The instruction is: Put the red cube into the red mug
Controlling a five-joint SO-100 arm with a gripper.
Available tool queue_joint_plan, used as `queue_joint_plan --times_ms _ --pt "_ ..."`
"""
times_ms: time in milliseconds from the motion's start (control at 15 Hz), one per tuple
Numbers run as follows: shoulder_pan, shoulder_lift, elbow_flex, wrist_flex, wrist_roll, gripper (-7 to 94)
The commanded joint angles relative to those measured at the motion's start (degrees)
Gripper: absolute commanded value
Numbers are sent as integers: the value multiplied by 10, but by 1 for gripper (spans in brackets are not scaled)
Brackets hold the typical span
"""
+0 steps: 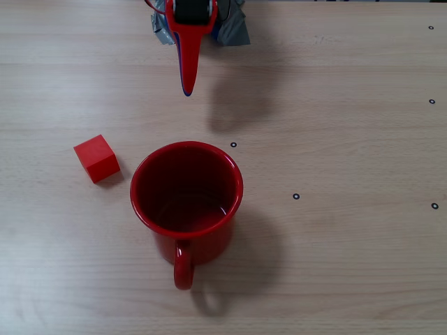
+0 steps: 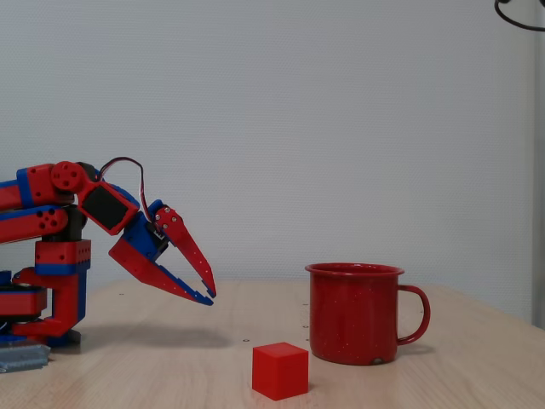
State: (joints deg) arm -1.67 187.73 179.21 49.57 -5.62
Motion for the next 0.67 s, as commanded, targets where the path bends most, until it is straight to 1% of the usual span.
queue_joint_plan --times_ms 0,600 --pt "-2 32 35 -11 4 0" --pt "-6 32 35 -11 1 0"
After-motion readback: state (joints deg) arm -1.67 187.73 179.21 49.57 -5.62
